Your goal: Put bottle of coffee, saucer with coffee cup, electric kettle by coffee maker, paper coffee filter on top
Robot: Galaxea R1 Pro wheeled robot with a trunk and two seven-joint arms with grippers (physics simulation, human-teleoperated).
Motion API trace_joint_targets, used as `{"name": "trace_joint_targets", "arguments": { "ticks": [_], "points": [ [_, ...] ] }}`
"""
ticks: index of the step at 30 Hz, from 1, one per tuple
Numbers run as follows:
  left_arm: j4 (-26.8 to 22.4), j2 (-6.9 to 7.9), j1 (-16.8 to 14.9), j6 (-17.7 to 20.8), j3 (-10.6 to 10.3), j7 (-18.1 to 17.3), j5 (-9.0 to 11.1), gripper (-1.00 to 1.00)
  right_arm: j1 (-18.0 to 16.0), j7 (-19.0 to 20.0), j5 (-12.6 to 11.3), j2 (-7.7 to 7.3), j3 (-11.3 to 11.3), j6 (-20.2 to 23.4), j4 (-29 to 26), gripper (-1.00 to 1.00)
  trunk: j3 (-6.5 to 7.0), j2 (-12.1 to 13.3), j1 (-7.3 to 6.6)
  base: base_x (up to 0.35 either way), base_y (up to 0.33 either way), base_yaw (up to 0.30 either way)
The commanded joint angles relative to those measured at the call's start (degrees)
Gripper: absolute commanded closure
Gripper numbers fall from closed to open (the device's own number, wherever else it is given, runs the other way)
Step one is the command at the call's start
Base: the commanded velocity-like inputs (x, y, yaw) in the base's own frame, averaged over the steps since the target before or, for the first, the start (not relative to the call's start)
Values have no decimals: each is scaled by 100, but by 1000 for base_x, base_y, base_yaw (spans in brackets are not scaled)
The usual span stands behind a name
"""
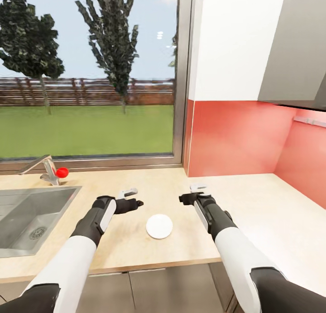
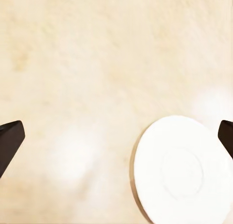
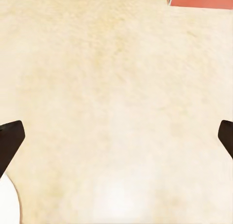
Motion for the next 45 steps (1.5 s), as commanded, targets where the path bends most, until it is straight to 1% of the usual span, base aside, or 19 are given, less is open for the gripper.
{"name": "trace_joint_targets", "arguments": {
  "ticks": [1,2,5,7,17,20,22,23,24,26,27,29,30,32,34,36,38,41,45],
  "points": [
    [-5,-3,-5,37,32,-25,21,-100,-3,2,42,4,-10,34,-7,-100,-12,-13,4,6,0,0],
    [-8,1,-5,42,31,-26,138,-100,-4,1,37,4,-7,45,-13,-100,-12,-13,4,2,0,0],
    [-15,2,-5,47,26,-31,232,-100,-3,1,30,4,-8,79,-38,-100,-12,-13,4,0,0,0],
    [-15,33,-5,63,40,-33,308,-100,-2,1,26,4,-14,253,-52,-100,-12,-13,4,84,0,0],
    [9,29,-3,67,33,-37,313,-100,-2,1,26,4,-15,294,-52,-100,-12,-13,4,17,0,0],
    [26,36,-1,70,36,-92,404,-100,1,1,26,4,-15,298,-51,-100,-12,-13,4,0,0,0],
    [38,44,2,76,35,-220,501,-100,1,4,26,4,-15,309,-45,-100,-12,-13,4,0,0,0],
    [45,53,4,81,34,-346,551,-100,2,6,26,4,-15,346,-33,-100,-12,-13,4,0,0,0],
    [47,62,8,89,34,-417,568,-100,2,7,26,4,-15,376,-27,-100,-12,-13,4,0,0,0],
    [52,125,82,198,29,-714,611,-100,2,20,23,4,-15,565,-9,-100,-12,-13,4,0,0,0],
    [53,144,107,244,30,-790,618,-100,2,36,22,4,-15,625,-7,-100,-12,-13,4,0,0,0],
    [51,214,180,465,32,-1074,638,-100,3,223,19,4,-15,883,-3,-100,-12,-13,4,0,0,0],
    [50,228,191,519,32,-1137,643,-100,3,303,19,4,-15,948,-2,-100,-12,-13,4,0,0,0],
    [48,266,215,684,36,-1332,656,-100,3,713,22,4,-15,1207,-1,-100,-12,-13,4,0,0,0],
    [44,284,226,764,39,-1432,662,-100,3,1134,24,4,-15,1451,0,-100,-12,-13,4,0,0,0],
    [41,288,229,793,41,-1466,672,-100,3,1356,25,4,-15,1586,3,-100,-12,-13,4,0,0,0],
    [41,290,231,812,41,-1484,701,-100,5,1480,25,4,-15,1675,6,-100,-12,-13,4,0,0,0],
    [40,294,232,876,42,-1494,771,-100,9,1556,26,4,-15,1732,13,-100,-12,-13,4,0,0,0],
    [24,329,232,1211,42,-1501,920,-100,16,1617,22,4,-15,1791,33,-100,-12,-13,4,0,0,0]
  ]
}}
